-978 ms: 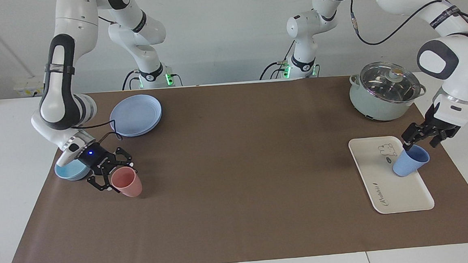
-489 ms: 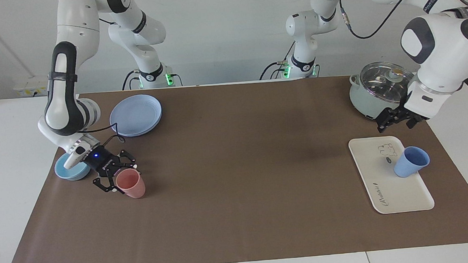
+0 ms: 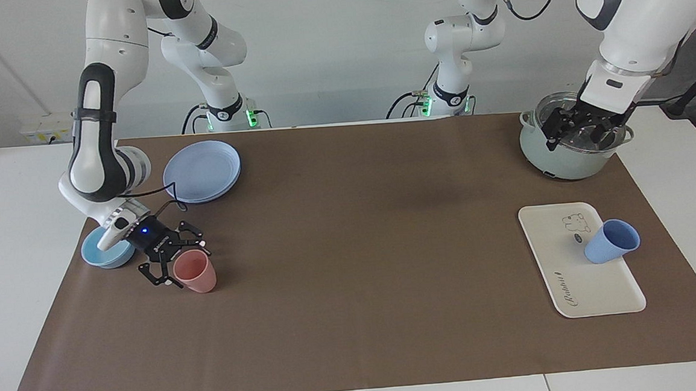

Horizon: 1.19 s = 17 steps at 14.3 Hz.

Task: Place cup on tray
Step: 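Open the left gripper to release the cup while the right gripper withdraws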

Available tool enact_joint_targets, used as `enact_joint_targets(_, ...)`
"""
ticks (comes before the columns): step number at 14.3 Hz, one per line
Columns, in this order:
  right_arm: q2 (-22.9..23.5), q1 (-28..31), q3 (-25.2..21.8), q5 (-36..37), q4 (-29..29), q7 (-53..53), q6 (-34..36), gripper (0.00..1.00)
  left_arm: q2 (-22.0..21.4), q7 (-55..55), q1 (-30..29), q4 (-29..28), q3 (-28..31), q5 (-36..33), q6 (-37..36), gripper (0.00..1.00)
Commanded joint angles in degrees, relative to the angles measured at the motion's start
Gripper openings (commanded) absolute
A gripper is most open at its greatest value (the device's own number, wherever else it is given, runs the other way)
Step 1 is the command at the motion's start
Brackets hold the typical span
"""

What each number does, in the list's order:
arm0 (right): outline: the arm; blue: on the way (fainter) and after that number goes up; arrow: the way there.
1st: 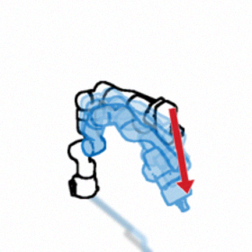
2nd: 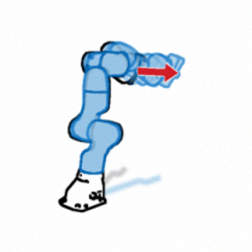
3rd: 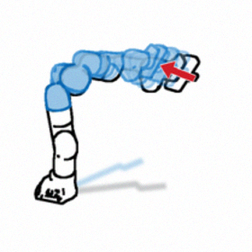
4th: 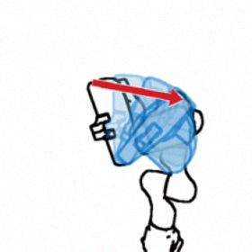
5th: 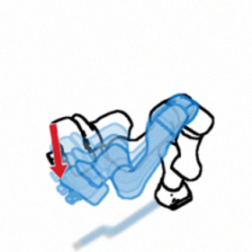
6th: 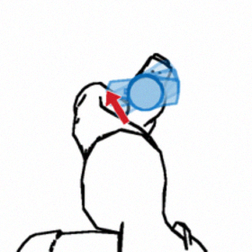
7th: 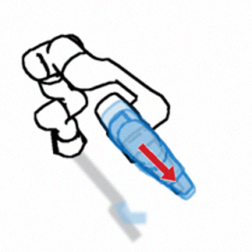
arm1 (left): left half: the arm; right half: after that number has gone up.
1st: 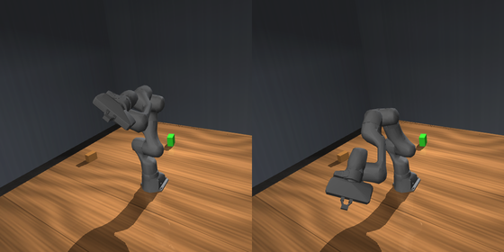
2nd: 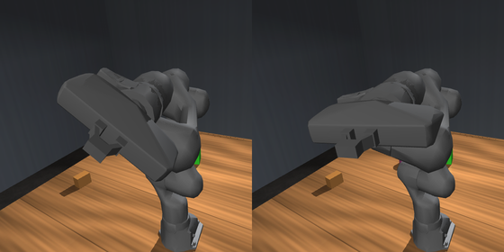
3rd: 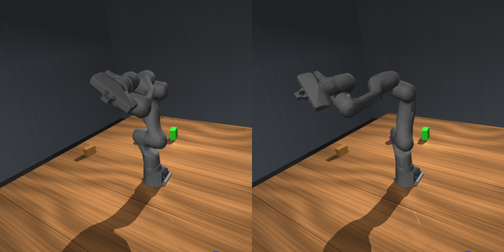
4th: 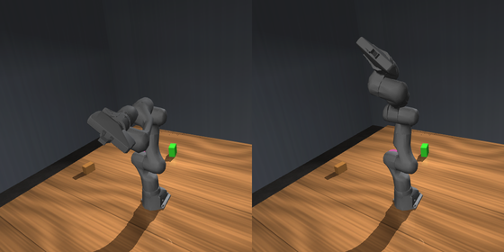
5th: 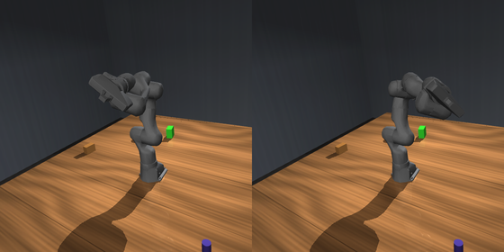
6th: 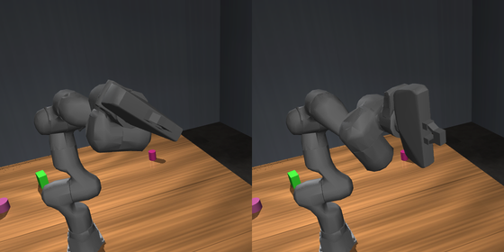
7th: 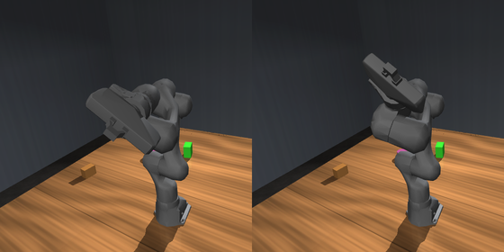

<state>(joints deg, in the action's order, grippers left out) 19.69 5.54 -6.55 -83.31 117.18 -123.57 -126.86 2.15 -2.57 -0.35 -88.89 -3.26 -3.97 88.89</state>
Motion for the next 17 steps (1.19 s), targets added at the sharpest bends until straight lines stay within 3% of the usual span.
enact_joint_targets(1, -3.2, 0.0, 0.4, -0.8, 1.0, 4.7, 0.2, 1.00, -4.2, -0.2, 0.9, -5.8, 0.3, -0.9, 1.4, 1.00)
enact_joint_targets(5, -7.0, -0.8, 0.2, 5.9, 0.4, 16.7, -0.6, 1.00, -3.6, 1.3, 0.6, -4.6, 0.4, 2.8, 3.5, 1.00)
enact_joint_targets(7, -9.2, -0.8, 0.2, 13.4, -0.8, 25.8, -0.6, 1.00, -3.5, 1.4, 0.2, -4.0, 0.7, 5.9, 2.6, 1.00)
enact_joint_targets(13, -14.8, -1.6, 1.0, 37.1, -6.3, 55.6, -0.3, 1.00, -3.5, 1.5, 0.6, -3.5, 0.9, 4.9, -1.4, 1.00)
enact_joint_targets(17, -18.0, -6.5, 0.9, 56.2, -9.2, 77.7, 0.3, 1.00, -3.4, 1.5, 0.7, -2.4, 0.5, 1.8, -2.7, 1.00)
